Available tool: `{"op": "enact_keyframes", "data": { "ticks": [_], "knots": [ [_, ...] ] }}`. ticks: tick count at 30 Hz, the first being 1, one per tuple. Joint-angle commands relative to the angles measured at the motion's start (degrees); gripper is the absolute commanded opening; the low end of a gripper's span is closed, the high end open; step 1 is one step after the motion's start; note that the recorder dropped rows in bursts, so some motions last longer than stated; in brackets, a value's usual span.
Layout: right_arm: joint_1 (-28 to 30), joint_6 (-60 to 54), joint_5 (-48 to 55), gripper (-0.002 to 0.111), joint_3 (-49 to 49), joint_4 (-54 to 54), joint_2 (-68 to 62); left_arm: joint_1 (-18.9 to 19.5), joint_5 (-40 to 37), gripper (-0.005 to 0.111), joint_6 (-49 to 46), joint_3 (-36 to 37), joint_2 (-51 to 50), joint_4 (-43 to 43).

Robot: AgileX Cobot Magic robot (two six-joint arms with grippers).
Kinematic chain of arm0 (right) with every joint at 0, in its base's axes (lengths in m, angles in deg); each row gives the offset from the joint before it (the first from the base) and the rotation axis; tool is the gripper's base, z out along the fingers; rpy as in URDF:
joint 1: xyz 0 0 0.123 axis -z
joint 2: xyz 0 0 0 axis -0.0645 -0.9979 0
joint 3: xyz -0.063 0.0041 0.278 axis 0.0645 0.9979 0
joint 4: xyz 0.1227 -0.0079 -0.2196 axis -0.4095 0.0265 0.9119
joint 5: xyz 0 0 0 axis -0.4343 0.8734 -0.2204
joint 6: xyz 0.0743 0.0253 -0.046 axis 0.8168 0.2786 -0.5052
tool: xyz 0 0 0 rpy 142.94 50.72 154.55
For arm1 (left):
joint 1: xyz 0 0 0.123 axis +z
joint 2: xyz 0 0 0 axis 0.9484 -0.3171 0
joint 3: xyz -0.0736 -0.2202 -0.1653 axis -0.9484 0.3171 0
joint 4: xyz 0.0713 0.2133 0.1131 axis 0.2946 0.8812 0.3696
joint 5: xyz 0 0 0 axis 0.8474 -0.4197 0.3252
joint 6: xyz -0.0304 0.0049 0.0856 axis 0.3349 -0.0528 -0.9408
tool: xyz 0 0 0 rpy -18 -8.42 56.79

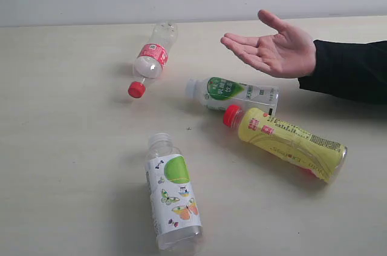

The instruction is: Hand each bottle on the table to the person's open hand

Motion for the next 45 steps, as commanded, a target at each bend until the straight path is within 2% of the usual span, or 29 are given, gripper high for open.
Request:
{"op": "enact_keyframes", "data": {
  "ticks": [1,5,13,16,17,20,23,27,30,32,35,39,42,45],
  "knots": [
    [0.3,5.9,-13.3,0.000,0.2,-5.5,0.2,0.0,0.1,0.000,0.4,0.0,0.4,-0.3],
    [0.3,12.7,-22.6,0.000,0.2,-11.1,0.2,0.0,0.1,0.000,0.4,0.0,0.4,-0.3],
    [0.3,12.8,-32.6,0.000,0.2,-11.8,0.2,0.0,0.1,0.000,0.4,0.0,0.4,-0.3],
    [0.3,23.7,-33.4,0.000,0.2,-11.8,0.2,0.0,0.1,0.000,0.4,0.0,0.4,-0.3],
    [0.3,25.9,-37.7,0.000,0.2,-11.7,0.2,0.0,0.1,0.000,0.4,0.0,0.4,-0.3],
    [0.3,27.2,-43.3,0.000,-1.0,-11.7,-3.4,0.0,0.1,0.000,0.4,0.0,0.4,-0.3],
    [0.3,30.6,-37.2,0.000,-8.2,-5.0,-12.5,0.0,0.1,0.000,0.4,0.0,0.4,-0.3],
    [0.3,34.3,-15.6,0.000,-25.1,12.9,-29.2,0.0,0.1,0.000,0.4,0.0,0.4,-0.3],
    [0.3,31.2,1.5,0.000,-37.0,20.3,-39.0,0.0,0.1,0.000,0.4,0.0,0.4,-0.3],
    [-0.5,22.3,12.2,0.000,-43.2,20.0,-43.2,0.0,0.1,0.000,0.4,0.0,0.4,-0.3],
    [-3.0,16.8,21.3,0.000,-47.7,18.0,-48.2,0.0,0.1,0.000,0.4,0.0,0.4,-0.3],
    [-10.0,5.2,34.4,0.000,-52.3,8.8,-56.2,0.0,0.1,0.000,0.4,0.0,0.4,-0.3],
    [-17.2,2.7,41.6,0.000,-54.3,5.2,-63.7,0.0,0.1,0.000,0.4,0.0,0.4,-0.3],
    [-24.4,5.6,44.1,0.000,-54.6,6.2,-70.0,0.0,0.1,0.000,0.4,0.0,0.4,-0.3]
  ]
}}
